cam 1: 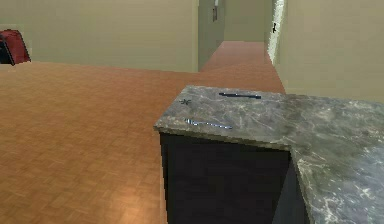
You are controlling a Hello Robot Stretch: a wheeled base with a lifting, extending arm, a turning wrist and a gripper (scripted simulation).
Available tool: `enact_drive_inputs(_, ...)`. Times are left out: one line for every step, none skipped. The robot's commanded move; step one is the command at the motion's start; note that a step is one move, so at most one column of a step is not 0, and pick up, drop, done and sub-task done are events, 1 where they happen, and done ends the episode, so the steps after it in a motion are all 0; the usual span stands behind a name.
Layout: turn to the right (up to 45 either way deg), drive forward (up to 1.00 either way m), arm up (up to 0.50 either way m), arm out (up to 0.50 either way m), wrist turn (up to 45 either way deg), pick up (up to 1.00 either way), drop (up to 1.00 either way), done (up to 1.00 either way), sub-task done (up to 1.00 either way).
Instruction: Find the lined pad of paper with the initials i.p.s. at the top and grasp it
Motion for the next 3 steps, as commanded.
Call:
enact_drive_inputs(0.0, 0.00, 0.00, 0.00, 0.0, 1.00, 0.00, 0.00, 0.00)
enact_drive_inputs(0.0, 0.00, 0.10, 0.00, 0.0, 0.00, 0.00, 0.00, 0.00)
enact_drive_inputs(0.0, 0.00, 0.00, 0.00, 0.0, 0.00, 0.00, 1.00, 0.00)
